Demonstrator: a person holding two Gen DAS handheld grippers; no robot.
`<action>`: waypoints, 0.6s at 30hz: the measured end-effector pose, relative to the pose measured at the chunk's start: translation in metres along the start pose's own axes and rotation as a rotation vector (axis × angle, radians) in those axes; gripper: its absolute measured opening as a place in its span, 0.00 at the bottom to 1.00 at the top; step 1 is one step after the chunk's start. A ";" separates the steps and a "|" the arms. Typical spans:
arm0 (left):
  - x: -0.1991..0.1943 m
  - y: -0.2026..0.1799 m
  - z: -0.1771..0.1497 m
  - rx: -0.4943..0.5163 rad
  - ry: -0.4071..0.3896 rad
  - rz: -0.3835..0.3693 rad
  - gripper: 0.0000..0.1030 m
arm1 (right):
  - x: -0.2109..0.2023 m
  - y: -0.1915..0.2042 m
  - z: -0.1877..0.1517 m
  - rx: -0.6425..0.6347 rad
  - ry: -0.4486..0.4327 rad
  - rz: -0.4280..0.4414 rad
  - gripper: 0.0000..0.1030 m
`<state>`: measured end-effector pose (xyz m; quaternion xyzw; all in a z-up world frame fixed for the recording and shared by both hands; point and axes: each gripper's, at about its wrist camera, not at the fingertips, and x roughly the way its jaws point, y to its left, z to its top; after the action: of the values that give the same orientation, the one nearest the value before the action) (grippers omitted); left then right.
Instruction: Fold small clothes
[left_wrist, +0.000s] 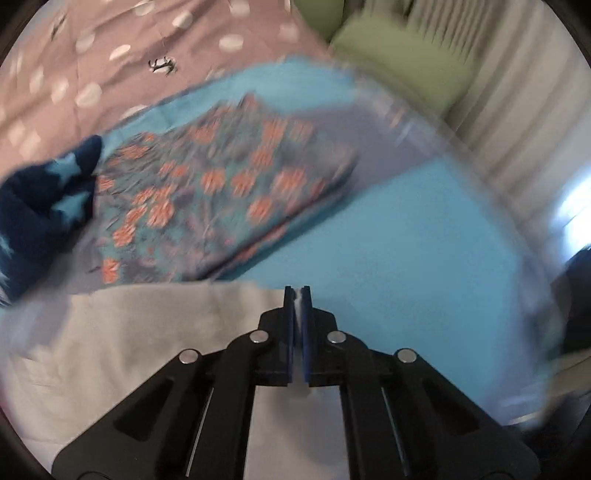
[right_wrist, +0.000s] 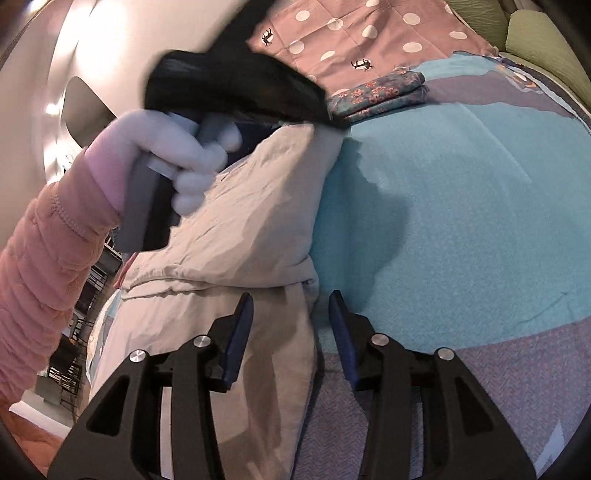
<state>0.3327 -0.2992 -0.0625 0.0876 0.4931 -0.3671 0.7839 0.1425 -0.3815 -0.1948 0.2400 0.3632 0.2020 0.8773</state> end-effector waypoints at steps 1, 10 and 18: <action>-0.008 0.009 0.001 -0.049 -0.027 -0.052 0.03 | 0.001 0.000 0.001 0.002 -0.001 0.001 0.42; 0.008 0.043 -0.010 -0.281 -0.070 -0.171 0.03 | -0.002 -0.002 0.000 0.005 -0.013 -0.026 0.42; 0.033 0.025 -0.013 -0.258 -0.045 -0.095 0.04 | -0.001 -0.001 0.000 0.014 -0.018 -0.038 0.42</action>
<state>0.3484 -0.2909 -0.1023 -0.0458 0.5221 -0.3391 0.7813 0.1422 -0.3831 -0.1950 0.2412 0.3611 0.1804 0.8825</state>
